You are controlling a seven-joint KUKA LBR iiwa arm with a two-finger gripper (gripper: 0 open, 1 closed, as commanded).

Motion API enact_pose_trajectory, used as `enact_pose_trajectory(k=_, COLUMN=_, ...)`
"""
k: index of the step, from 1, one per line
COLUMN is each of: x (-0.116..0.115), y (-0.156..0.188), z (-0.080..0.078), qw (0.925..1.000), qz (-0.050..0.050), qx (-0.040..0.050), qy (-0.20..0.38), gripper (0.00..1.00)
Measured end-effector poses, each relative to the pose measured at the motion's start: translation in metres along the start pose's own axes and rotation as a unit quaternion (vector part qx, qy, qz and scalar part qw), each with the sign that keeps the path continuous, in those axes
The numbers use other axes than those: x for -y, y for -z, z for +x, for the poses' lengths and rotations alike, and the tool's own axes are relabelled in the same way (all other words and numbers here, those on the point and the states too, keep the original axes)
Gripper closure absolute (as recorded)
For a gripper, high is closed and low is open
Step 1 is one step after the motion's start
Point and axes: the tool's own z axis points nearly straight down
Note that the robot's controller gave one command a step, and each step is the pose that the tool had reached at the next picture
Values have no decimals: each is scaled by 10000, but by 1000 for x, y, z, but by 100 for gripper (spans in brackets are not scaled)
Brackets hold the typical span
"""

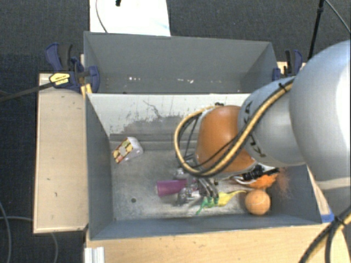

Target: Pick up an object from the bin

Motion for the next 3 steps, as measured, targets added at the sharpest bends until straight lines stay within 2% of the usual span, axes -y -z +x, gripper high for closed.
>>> enact_pose_trajectory(k=1, x=2, y=1, z=8, qw=10000, qz=3, qx=-3, qy=9, gripper=100)
enact_pose_trajectory(k=2, x=1, y=-1, z=2, qw=10000, qz=12, qx=-85, qy=27, gripper=100)
enact_pose_trajectory(k=3, x=-24, y=0, z=10, qw=10000, qz=26, qx=-21, qy=-84, gripper=100)
